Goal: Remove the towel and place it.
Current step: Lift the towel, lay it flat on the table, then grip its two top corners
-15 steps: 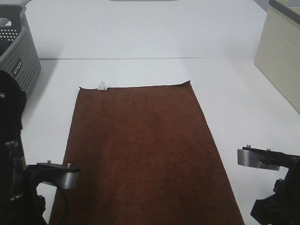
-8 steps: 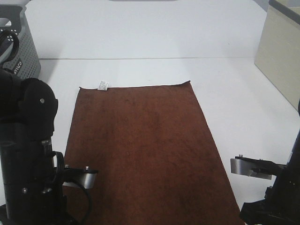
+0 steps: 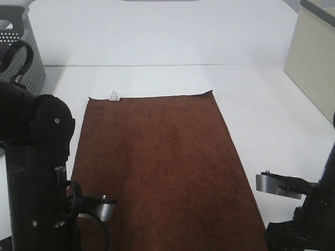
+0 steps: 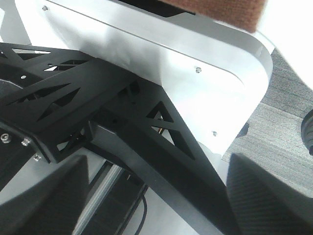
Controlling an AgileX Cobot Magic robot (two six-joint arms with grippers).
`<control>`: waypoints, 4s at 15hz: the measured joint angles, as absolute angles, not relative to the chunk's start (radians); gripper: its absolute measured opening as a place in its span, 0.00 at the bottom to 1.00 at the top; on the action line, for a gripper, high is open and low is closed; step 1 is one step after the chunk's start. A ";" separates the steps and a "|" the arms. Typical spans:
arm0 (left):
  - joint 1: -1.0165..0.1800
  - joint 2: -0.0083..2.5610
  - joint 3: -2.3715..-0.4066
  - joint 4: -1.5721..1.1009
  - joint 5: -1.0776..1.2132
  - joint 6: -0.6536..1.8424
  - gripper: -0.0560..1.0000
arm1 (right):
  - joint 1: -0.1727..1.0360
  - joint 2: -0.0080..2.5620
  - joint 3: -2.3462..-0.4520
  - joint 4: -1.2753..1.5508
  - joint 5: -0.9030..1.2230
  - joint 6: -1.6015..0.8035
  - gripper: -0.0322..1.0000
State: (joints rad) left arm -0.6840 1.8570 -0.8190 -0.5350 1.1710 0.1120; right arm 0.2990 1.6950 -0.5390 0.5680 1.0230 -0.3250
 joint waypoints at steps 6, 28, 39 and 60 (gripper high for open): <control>-0.680 1.809 -0.932 -0.469 1.207 0.146 0.78 | 0.295 1.696 -0.709 0.501 1.024 -0.301 0.80; -0.167 2.364 -1.848 -0.183 0.908 0.066 0.78 | 0.040 2.293 -1.830 0.345 0.868 -0.289 0.92; -0.167 2.453 -1.949 -0.134 0.905 0.037 0.78 | 0.148 2.413 -1.838 0.357 0.725 -0.280 0.92; -0.233 2.463 -1.955 -0.237 0.857 0.011 0.76 | 0.265 2.426 -1.842 0.391 0.674 -0.273 0.88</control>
State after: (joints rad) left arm -0.2330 2.4630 -1.9550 -0.2370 0.8570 0.0110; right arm 0.2650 2.4260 -1.8420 0.3910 0.6740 -0.2730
